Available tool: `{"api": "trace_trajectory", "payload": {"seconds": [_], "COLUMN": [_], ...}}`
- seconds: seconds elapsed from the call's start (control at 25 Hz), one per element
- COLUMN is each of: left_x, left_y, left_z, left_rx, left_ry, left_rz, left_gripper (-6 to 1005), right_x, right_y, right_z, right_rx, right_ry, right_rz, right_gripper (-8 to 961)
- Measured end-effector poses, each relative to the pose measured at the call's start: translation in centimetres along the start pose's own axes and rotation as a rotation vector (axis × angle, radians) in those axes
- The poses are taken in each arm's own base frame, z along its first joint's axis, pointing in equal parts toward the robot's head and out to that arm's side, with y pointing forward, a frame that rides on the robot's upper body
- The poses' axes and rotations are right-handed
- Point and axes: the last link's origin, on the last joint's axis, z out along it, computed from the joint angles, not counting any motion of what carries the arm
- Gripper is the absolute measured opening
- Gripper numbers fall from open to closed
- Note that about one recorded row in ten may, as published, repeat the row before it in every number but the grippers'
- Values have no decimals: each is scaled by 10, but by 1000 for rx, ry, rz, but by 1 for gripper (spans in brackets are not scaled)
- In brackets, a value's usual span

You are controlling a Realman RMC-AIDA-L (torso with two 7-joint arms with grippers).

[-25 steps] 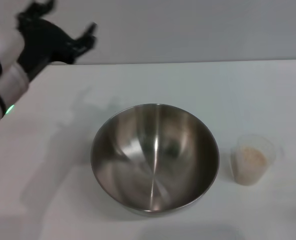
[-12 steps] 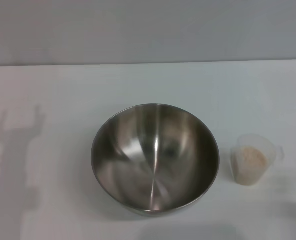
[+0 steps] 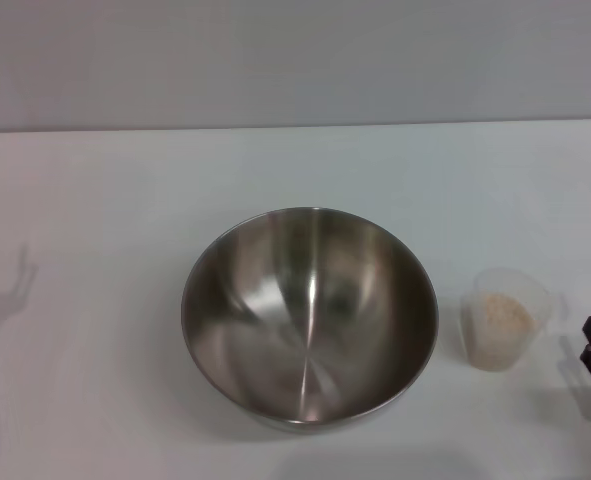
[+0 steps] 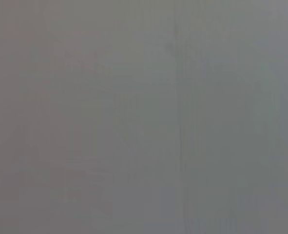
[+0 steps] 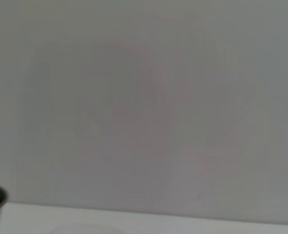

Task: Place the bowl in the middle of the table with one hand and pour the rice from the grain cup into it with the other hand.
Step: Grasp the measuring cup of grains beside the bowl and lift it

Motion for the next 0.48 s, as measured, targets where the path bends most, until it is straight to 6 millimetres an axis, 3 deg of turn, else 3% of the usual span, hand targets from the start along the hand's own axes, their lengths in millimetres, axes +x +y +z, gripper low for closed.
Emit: {"api": "trace_trajectory", "payload": {"seconds": [0.48], "left_x": [1], "left_y": [4], "left_z": [3], "left_rx": [-19], "left_ry": [11], "left_rz": [9], "left_gripper": [860], "right_x": [9], "right_y": [11], "right_z": [16], "right_rx": [-57], "right_ry": [74], "right_rz": [7], "right_gripper": [654]}}
